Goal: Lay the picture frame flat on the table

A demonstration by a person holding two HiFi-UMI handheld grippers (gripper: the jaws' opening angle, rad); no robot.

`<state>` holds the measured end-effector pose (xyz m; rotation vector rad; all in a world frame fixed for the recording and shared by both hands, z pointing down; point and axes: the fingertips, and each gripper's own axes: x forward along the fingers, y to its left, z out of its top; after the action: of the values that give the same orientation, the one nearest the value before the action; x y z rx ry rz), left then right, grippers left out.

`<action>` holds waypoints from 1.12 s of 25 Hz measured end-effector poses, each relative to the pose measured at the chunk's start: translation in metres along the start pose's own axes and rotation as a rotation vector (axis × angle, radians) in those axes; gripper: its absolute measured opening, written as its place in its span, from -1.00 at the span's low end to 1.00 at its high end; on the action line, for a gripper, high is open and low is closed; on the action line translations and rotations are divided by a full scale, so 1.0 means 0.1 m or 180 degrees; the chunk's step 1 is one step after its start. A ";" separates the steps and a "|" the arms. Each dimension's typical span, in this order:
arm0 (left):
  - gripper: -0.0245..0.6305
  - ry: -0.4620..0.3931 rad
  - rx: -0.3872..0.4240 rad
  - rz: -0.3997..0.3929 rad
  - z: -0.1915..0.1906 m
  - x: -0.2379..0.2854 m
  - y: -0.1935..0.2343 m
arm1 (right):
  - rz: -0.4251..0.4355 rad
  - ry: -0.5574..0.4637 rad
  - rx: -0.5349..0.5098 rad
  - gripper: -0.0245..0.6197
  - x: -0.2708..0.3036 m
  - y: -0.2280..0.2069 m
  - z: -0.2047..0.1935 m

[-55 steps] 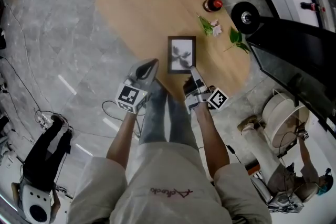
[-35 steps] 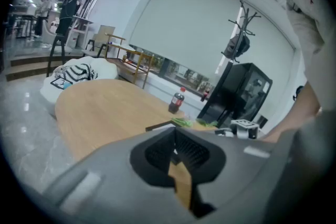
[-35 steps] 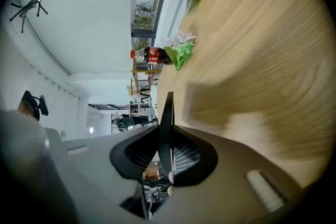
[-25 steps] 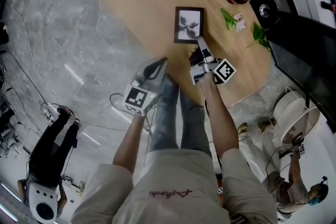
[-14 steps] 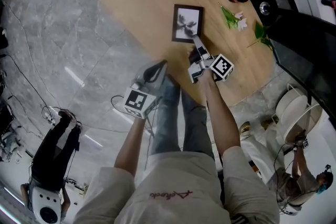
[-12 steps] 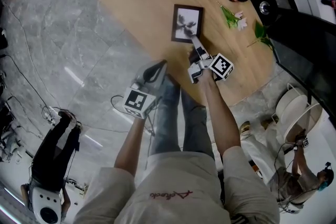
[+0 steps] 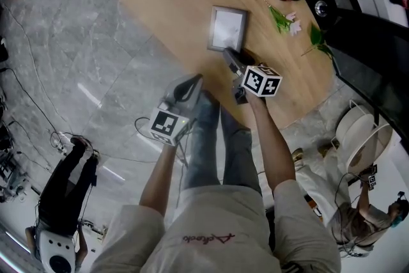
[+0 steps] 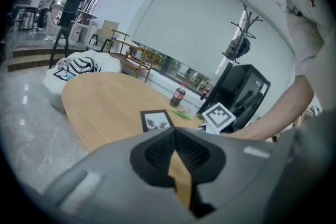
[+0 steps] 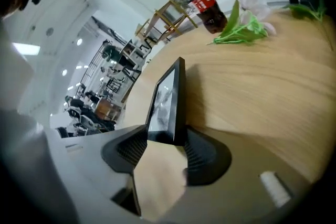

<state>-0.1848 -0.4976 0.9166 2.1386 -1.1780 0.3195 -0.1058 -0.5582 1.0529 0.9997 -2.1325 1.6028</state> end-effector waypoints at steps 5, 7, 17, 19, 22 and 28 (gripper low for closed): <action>-0.93 -0.0042 0.0000 -0.0013 0.01 -0.03 0.00 | -0.0308 0.0157 -0.0620 -0.17 -0.01 0.00 -0.07; -0.93 -0.0063 0.0000 -0.0027 0.02 -0.04 -0.01 | -0.0483 0.0229 -0.0930 -0.15 -0.02 -0.03 -0.11; -0.93 -0.0085 0.0041 -0.0024 0.15 -0.08 -0.03 | -0.0875 0.0283 -0.1406 -0.29 -0.17 -0.05 -0.14; -0.93 -0.0094 0.0068 -0.0044 0.20 -0.10 -0.06 | -0.0985 0.0280 -0.1438 -0.56 -0.25 -0.05 -0.11; -0.93 -0.0123 0.0118 -0.0060 0.31 -0.14 -0.12 | -0.1062 0.0281 -0.1437 -0.91 -0.37 0.01 -0.08; -0.93 -0.0189 0.0209 -0.0091 0.54 -0.21 -0.29 | -0.0909 0.0258 -0.1468 -0.91 -0.62 0.26 -0.03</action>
<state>-0.1785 -0.5083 0.8526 2.2335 -1.1839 0.2873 -0.0800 -0.5302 0.9976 1.0031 -2.0552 0.9439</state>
